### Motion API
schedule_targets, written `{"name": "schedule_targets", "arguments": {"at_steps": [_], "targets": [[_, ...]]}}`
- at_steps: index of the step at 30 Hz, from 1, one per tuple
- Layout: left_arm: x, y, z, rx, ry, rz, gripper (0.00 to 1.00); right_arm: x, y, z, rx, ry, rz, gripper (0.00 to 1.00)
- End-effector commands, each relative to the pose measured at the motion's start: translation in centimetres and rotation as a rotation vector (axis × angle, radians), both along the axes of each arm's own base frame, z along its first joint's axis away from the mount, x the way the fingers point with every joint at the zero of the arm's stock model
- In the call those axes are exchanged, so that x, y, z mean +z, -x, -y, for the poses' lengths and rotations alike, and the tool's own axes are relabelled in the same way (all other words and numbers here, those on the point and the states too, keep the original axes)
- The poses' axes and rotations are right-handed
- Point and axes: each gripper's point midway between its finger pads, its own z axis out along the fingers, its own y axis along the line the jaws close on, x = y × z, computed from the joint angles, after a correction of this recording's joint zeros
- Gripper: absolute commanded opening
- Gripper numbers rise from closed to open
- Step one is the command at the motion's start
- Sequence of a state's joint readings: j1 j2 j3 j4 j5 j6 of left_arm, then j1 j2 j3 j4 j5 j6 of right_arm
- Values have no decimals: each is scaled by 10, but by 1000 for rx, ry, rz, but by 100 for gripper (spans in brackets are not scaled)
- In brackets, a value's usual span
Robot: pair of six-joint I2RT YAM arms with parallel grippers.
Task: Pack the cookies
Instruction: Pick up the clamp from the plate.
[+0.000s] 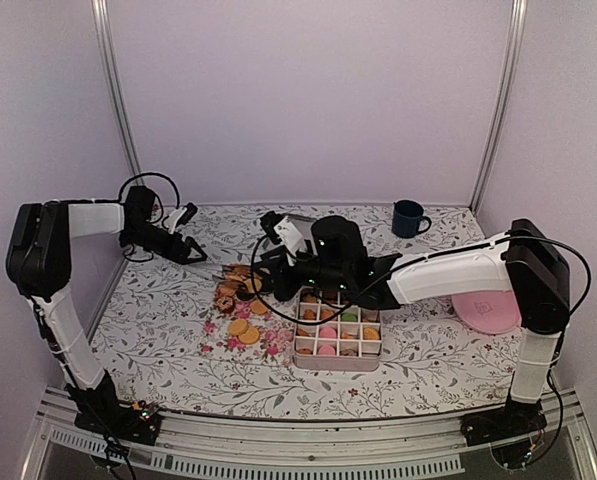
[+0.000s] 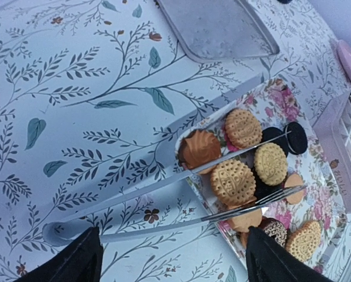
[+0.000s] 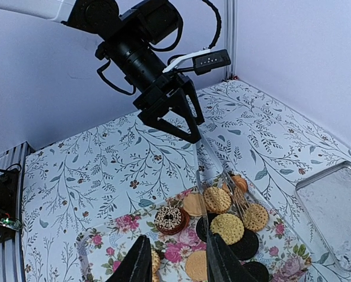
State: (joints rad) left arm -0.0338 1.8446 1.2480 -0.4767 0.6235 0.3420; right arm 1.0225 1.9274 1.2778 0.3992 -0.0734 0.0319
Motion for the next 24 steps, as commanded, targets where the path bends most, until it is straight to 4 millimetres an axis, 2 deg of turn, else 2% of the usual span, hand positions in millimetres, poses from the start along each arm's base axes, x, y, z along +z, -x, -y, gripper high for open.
{"name": "schedule_targets", "arguments": {"at_steps": [1,3,4,6,10,11,12,14,19,21,22,24], "targets": [[-24,-5,-9,159,20,-155,81,19,4,6,-24,-25,-1,33],[-38,1,-5,208,67,-268,75,20,6,5,-26,-23,0,33],[-51,5,-4,226,80,-326,74,21,7,5,-27,-23,1,33],[-62,8,-4,257,89,-377,76,20,9,5,-29,-17,0,33],[-49,-6,-6,249,46,-270,80,17,13,3,-26,-6,-5,32],[-49,-6,-6,252,42,-273,80,16,14,2,-27,-2,-6,32],[-35,-6,-7,258,48,-252,80,16,15,2,-25,0,-7,32],[-33,4,-6,265,56,-265,81,17,16,1,-26,1,-5,32],[-49,17,0,303,107,-365,86,18,16,-2,-25,0,-3,32],[-54,15,2,313,108,-393,86,20,17,-3,-25,0,-1,32],[-68,15,3,320,95,-425,86,21,18,-4,-25,1,2,32],[-72,9,5,330,91,-421,86,22,20,-4,-26,6,4,31]]}}
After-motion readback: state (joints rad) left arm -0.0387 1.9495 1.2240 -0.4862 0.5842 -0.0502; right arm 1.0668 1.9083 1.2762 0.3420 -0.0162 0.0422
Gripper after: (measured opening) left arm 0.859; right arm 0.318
